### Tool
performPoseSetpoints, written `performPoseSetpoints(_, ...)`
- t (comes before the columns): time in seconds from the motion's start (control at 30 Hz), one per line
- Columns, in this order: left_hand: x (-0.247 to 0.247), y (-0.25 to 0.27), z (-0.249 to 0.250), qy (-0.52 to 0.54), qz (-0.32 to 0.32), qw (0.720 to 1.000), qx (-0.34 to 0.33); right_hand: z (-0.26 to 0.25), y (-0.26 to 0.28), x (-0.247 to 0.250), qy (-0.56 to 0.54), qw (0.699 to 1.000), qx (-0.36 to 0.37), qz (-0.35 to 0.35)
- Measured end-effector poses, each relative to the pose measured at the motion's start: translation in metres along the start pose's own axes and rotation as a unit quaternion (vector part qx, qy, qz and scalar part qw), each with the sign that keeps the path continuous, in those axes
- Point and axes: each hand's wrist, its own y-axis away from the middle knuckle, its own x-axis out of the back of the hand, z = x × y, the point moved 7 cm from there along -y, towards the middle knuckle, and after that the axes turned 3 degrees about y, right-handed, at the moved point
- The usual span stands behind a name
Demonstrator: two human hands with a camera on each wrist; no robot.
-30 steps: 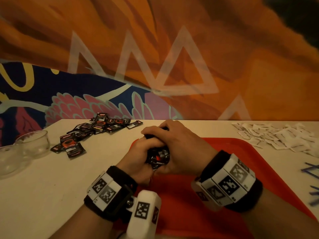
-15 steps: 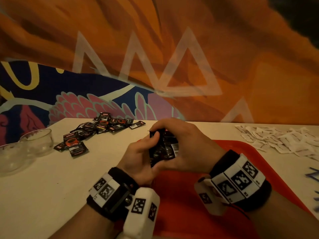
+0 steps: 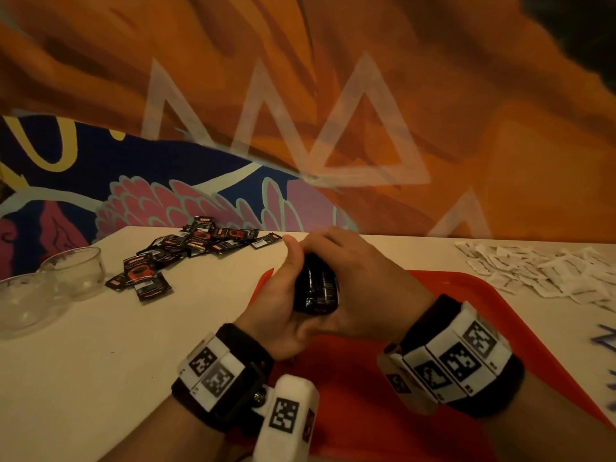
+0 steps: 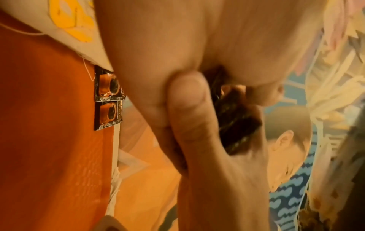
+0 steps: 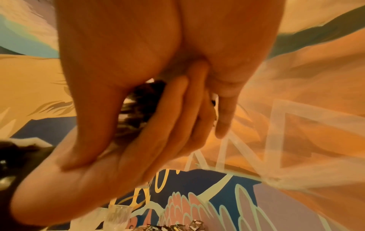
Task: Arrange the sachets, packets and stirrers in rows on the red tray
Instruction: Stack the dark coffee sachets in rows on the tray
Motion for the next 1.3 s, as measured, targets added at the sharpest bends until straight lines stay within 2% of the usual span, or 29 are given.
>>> performPoseSetpoints(0.07, 0.002, -0.001, -0.002, -0.01, 0.019, 1.0, 0.0, 0.003, 0.0, -0.007, 0.013, 0.999, -0.014, -0.03)
performPoseSetpoints(0.23, 0.001, 0.003, 0.009, 0.047, -0.032, 0.998, -0.003, 0.005, 0.0, 0.005, -0.071, 0.997, -0.005, 0.035)
performPoseSetpoints(0.37, -0.002, 0.002, 0.009, 0.017, -0.039, 0.999, -0.025, 0.009, 0.0, 0.0, -0.092, 0.996, -0.009, 0.011)
performPoseSetpoints(0.53, -0.003, 0.002, 0.008, -0.01, -0.037, 0.999, -0.036, 0.014, 0.001, 0.005, -0.12, 0.99, -0.008, 0.074)
performPoseSetpoints(0.7, 0.0, 0.001, 0.012, 0.017, -0.048, 0.998, -0.036, 0.013, -0.001, -0.004, -0.089, 0.995, -0.024, 0.024)
performPoseSetpoints(0.83, 0.001, 0.002, 0.013, 0.053, -0.061, 0.996, -0.024, 0.014, -0.004, -0.007, -0.012, 0.999, -0.052, -0.004)
performPoseSetpoints(0.93, 0.0, 0.0, 0.01, 0.011, -0.039, 0.999, -0.018, 0.012, -0.005, -0.016, 0.051, 0.996, -0.063, -0.035)
performPoseSetpoints(1.03, 0.006, -0.003, 0.007, -0.068, 0.009, 0.997, -0.026, 0.013, -0.004, -0.022, 0.03, 0.996, -0.071, -0.054)
performPoseSetpoints(1.1, 0.01, -0.002, 0.01, -0.104, 0.042, 0.993, -0.032, 0.013, -0.004, -0.017, -0.025, 0.997, -0.064, -0.021)
performPoseSetpoints(1.17, 0.011, -0.002, 0.015, -0.12, 0.059, 0.99, -0.049, 0.022, -0.003, -0.006, -0.089, 0.99, -0.091, 0.066)
performPoseSetpoints(1.23, 0.015, 0.0, 0.024, -0.121, 0.081, 0.986, -0.08, 0.042, 0.002, 0.001, -0.168, 0.96, -0.177, 0.137)
performPoseSetpoints(1.3, 0.02, 0.001, 0.03, -0.111, 0.096, 0.984, -0.102, 0.061, 0.005, -0.008, -0.267, 0.921, -0.246, 0.143)
